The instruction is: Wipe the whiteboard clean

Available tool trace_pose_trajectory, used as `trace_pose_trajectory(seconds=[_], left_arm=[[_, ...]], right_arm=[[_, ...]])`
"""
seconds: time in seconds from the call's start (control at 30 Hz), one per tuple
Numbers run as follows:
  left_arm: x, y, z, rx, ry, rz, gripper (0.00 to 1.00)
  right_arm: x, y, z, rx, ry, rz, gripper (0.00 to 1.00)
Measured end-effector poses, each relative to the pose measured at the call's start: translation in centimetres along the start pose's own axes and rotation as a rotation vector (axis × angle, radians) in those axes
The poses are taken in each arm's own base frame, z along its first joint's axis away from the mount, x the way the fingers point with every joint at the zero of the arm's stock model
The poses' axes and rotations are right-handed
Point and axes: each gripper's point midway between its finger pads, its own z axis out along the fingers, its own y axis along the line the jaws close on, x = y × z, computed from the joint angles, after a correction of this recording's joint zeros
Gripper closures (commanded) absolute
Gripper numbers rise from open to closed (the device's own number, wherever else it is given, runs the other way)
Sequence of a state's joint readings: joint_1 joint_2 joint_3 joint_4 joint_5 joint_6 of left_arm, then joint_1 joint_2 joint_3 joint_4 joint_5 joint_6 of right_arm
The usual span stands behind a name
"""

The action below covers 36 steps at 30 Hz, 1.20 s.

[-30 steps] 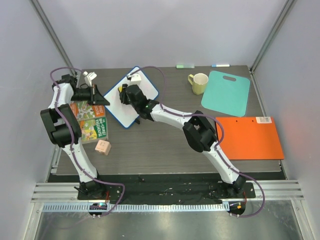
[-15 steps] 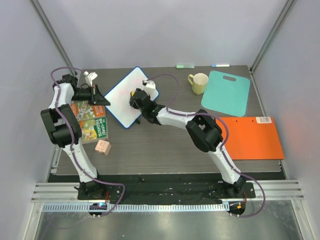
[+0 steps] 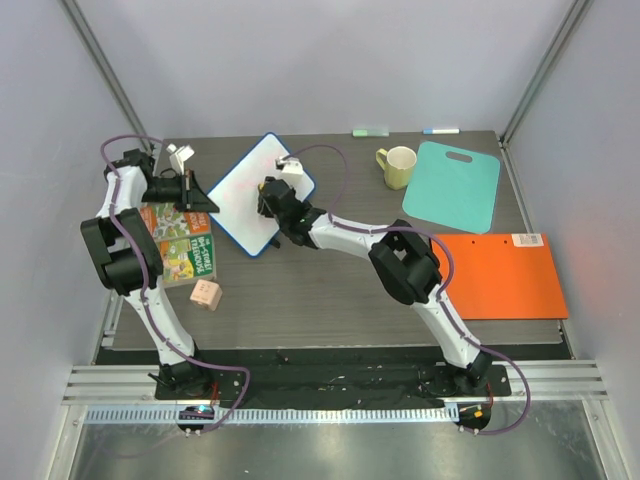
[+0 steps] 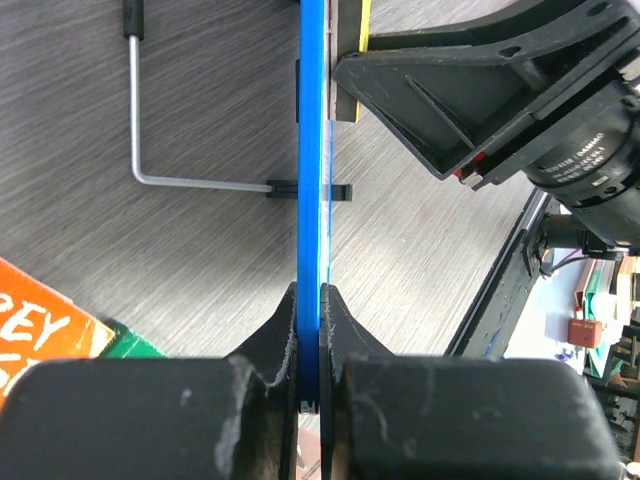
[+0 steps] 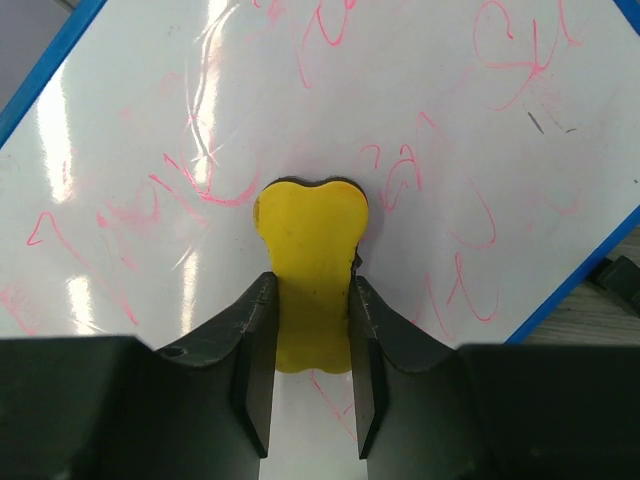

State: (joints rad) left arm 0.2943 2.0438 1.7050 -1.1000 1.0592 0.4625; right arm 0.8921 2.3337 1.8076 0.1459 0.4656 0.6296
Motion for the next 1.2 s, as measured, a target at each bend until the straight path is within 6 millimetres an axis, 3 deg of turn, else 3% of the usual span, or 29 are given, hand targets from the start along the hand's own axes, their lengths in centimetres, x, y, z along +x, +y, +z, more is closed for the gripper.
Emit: trace_pose_trajectory(seconds=[0.1,0.3,0.43,0.63,0.87,1.2], left_arm=[[0.2,0.0,-0.1,-0.009,0.009,-0.01,1.0],[0.5,0.0,-0.2,-0.014,0.018,-0.02,1.0],[0.6,0.1,-0.2,-0.021,0.025,-0.03,1.0],[0.8,0.0,-0.3,-0.024,0.031,-0.042,1.0],[0.8,-0.2,-0.3,-0.025,0.033,-0.037,1.0],[0.8,-0.3,-0.2,-0.044,0.035,-0.011,1.0]], right_arm=[[-0.4,1.6,0.3,-0.038,0.008,-0.018,0.99],[-1.5,6.7,0.6,-0.176,0.003,-0.014,0.99],[-1.5,8.4,0.5,-0.23,0.006,-0.011,0.99],[-1.2,8.4,0.5,-0.225,-0.01,-0.001,0.99],[-1.1,7.7,-0.3,-0.08,-0.089,0.075,0.99],[-1.6,6.2,0.6,-0.087,0.015,0.184,0.99]])
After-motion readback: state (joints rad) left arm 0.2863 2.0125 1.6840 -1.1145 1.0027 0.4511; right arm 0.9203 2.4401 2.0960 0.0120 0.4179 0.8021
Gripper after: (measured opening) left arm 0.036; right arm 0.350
